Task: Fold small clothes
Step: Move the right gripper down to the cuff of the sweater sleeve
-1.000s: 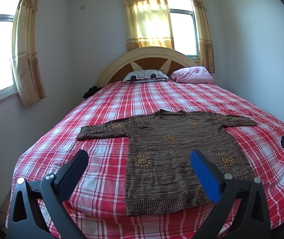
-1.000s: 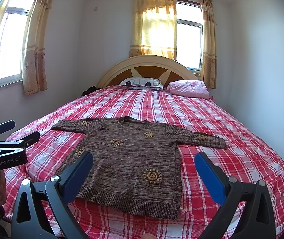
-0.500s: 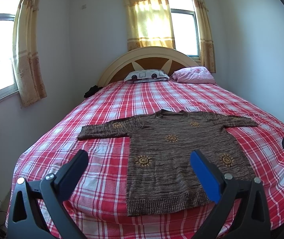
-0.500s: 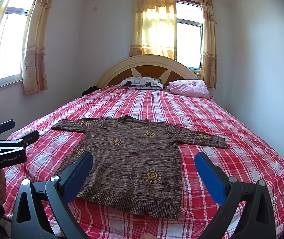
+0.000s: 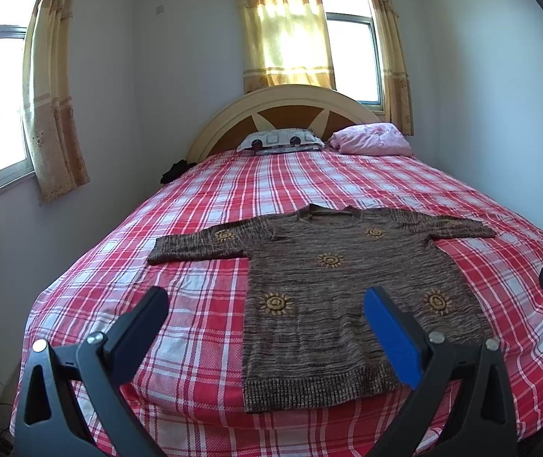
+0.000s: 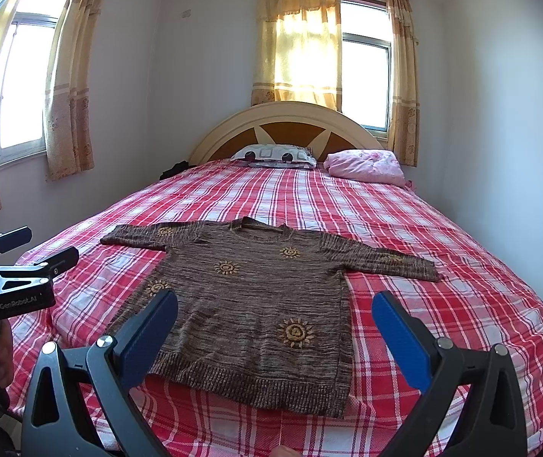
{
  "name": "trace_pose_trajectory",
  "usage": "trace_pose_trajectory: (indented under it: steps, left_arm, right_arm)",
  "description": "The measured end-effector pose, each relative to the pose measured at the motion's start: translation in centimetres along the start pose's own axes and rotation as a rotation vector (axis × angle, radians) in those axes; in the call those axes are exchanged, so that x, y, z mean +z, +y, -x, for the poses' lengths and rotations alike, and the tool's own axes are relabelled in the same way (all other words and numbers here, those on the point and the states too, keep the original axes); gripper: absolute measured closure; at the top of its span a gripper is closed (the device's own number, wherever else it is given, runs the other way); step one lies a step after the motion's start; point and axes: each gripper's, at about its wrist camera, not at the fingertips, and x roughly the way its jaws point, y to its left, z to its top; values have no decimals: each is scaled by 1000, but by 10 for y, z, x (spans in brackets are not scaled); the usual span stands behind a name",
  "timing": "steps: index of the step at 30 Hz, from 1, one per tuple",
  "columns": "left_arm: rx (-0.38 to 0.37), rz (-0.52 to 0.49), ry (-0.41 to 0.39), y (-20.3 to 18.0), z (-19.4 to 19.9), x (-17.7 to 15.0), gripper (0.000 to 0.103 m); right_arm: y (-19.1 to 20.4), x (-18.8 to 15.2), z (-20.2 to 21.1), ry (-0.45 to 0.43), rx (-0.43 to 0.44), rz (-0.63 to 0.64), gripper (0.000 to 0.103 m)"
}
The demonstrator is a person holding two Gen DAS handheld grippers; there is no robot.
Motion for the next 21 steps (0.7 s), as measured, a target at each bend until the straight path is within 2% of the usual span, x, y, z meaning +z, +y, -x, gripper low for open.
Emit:
trace_pose_trajectory:
  steps: [4,8,14,21]
  left_arm:
    - [9,-10,21,-1,-18,-5,0]
    - [20,-8,56,-2,-48,-9,0]
    - [38,-27,125,-6,-104,-11,0]
    - [65,-29,166,-3,-159,-5,0]
  right_arm:
    - [-5,-7,-13,13,29,-5,1]
    - [-22,-14,-39,51,10,-24,1]
    - [-66,-20,-92,130,-22,-80,1]
    - [-128,-16,-144,194,-37,-176,1]
